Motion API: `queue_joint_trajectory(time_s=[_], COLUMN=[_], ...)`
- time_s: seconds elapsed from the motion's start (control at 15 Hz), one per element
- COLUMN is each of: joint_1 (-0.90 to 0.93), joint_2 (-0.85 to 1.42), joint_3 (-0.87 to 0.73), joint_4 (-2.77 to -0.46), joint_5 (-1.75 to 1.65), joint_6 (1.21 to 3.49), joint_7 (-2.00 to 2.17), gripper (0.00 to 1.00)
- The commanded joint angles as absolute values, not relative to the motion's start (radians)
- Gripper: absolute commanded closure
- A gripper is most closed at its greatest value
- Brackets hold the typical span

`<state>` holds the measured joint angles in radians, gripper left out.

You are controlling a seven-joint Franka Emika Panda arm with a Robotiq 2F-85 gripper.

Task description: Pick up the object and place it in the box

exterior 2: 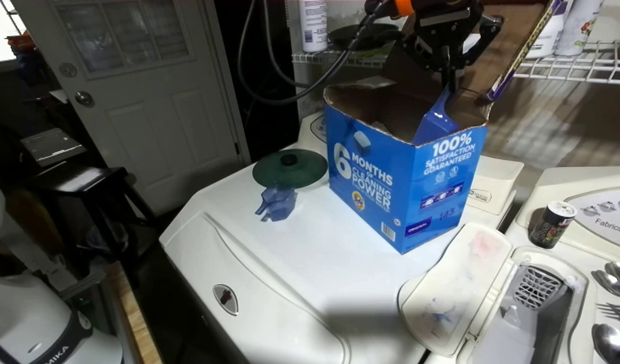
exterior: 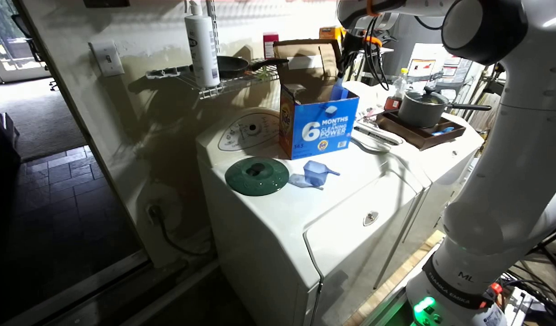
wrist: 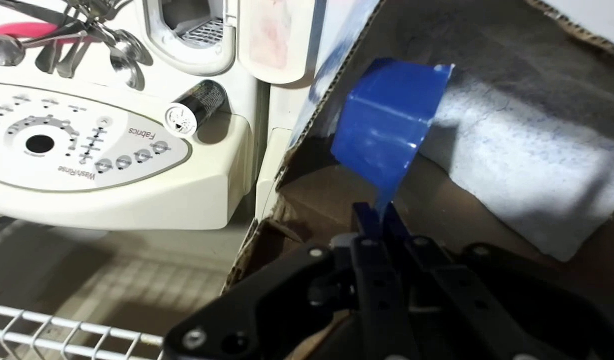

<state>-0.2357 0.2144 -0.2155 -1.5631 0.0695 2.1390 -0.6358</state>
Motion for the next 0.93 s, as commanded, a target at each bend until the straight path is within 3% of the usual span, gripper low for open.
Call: queue_joint_trajectory(time_s=[0.0, 0.87], joint_1=[-0.268, -0.292], joint_2=[0.269, 0.28], joint_3=[-0.183, -0.15], joint_4=[-1.509, -1.533], joint_5=[0.083, 0.098], joint_6=[2.13, 2.135], joint_7=[-0.665, -0.669], gripper=[0.98, 0.98])
